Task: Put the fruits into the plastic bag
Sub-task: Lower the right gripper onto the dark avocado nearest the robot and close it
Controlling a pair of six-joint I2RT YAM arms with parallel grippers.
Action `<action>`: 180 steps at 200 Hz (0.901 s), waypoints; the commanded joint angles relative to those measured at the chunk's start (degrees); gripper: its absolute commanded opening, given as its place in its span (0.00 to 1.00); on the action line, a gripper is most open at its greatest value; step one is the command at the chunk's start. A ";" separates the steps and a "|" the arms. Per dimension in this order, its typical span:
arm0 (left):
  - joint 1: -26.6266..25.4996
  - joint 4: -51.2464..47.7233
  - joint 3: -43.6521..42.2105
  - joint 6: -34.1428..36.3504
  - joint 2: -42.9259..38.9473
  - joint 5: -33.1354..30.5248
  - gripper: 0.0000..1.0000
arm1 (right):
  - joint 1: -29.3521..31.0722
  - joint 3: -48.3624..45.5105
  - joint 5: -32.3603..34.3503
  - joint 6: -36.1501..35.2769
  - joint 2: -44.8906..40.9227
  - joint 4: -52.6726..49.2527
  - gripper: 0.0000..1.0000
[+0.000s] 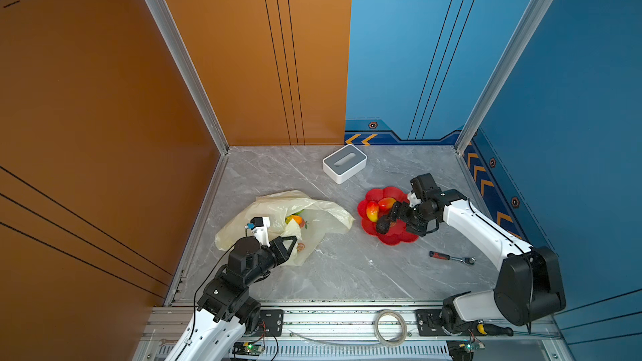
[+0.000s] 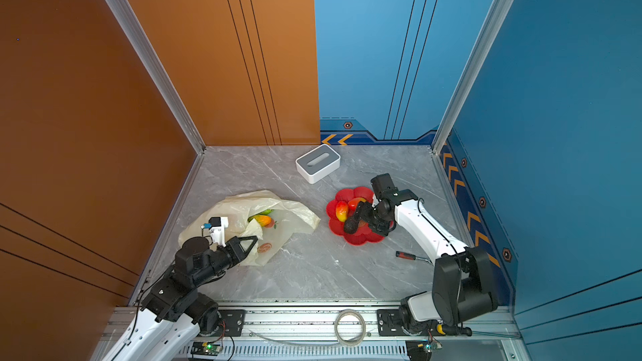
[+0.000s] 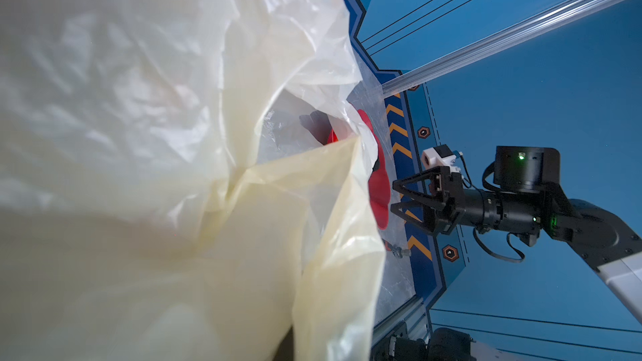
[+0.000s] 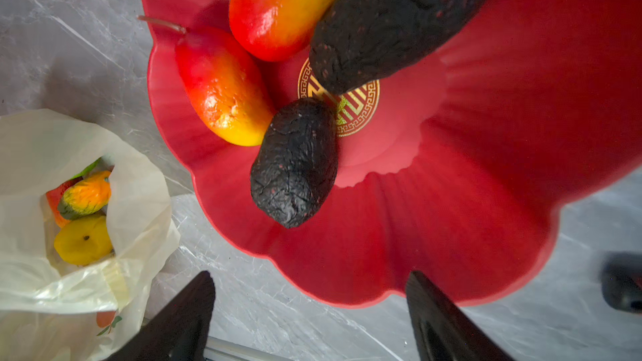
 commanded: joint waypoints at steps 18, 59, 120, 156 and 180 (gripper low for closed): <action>0.47 -1.83 2.06 1.83 0.92 0.78 0.00 | 0.89 3.07 1.84 -1.44 5.52 1.77 0.81; 0.41 -1.83 2.21 1.74 0.98 0.34 0.00 | 1.29 4.19 1.50 -1.75 10.31 3.27 0.78; 0.43 -1.75 1.92 1.65 0.95 0.17 0.00 | 2.98 5.78 1.96 -1.68 15.26 4.64 0.77; 0.46 -1.72 1.77 1.65 0.72 0.10 0.00 | 3.44 6.71 1.91 -1.79 17.66 5.17 0.75; 0.49 -1.75 1.69 1.83 0.81 0.00 0.00 | 3.50 7.20 1.94 -1.98 19.08 5.37 0.73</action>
